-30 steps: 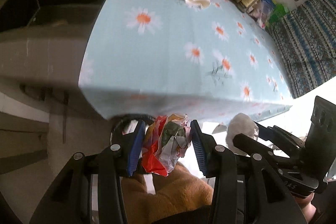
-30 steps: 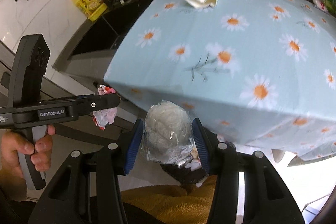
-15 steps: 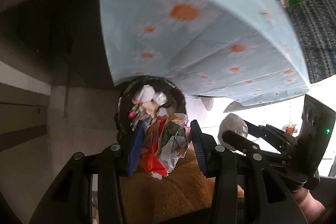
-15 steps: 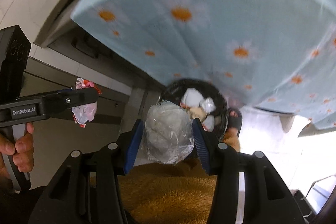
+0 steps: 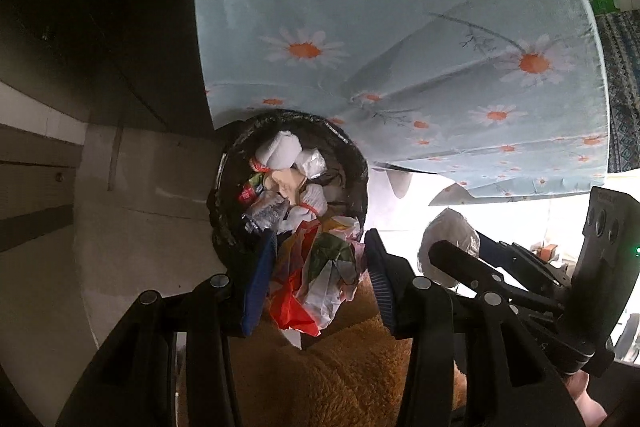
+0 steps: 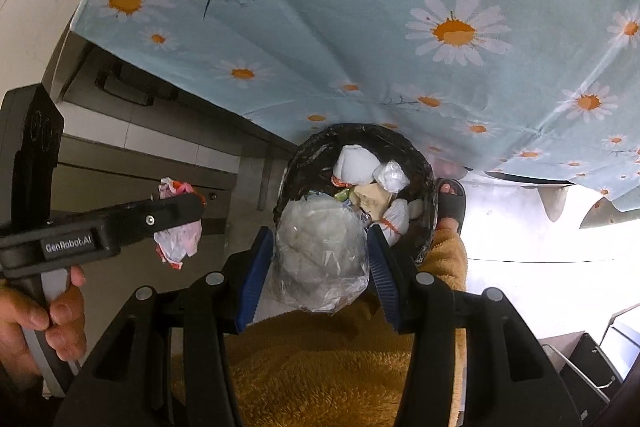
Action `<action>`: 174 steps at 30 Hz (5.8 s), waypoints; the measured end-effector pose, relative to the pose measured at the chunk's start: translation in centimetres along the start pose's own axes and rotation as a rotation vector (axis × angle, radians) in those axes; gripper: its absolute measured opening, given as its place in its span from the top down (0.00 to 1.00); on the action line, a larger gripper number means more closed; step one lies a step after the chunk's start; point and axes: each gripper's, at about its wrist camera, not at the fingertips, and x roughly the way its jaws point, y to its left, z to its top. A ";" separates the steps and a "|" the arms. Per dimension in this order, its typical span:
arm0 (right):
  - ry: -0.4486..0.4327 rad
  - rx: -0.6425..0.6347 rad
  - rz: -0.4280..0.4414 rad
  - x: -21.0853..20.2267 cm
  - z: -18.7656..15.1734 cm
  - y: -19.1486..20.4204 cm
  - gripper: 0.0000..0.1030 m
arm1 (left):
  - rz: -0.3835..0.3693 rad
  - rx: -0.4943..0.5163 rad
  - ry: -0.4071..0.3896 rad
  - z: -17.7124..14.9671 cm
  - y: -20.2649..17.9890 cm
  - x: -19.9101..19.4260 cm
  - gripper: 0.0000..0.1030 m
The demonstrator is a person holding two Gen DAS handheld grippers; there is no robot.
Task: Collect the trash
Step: 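Open both grippers to drop the wrapper and plastic bag into the bin, then raise both open grippers back up toward the counter, then grasp the clear plastic cup with the right gripper while the left gripper approaches the white tissue, then close the left gripper on the white tissue on the counter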
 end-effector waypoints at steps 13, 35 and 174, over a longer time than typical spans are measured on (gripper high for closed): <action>-0.056 0.034 0.013 -2.3 1.3 -0.1 0.36 | 0.025 -0.038 -0.026 1.1 0.9 -1.4 0.36; -0.201 -0.093 0.020 -10.6 1.8 4.2 0.36 | 0.027 0.106 -0.204 0.7 -3.4 -10.5 0.36; -0.302 0.097 0.336 -23.3 24.6 -17.5 0.39 | 0.402 0.290 -0.255 33.7 -23.7 -5.0 0.35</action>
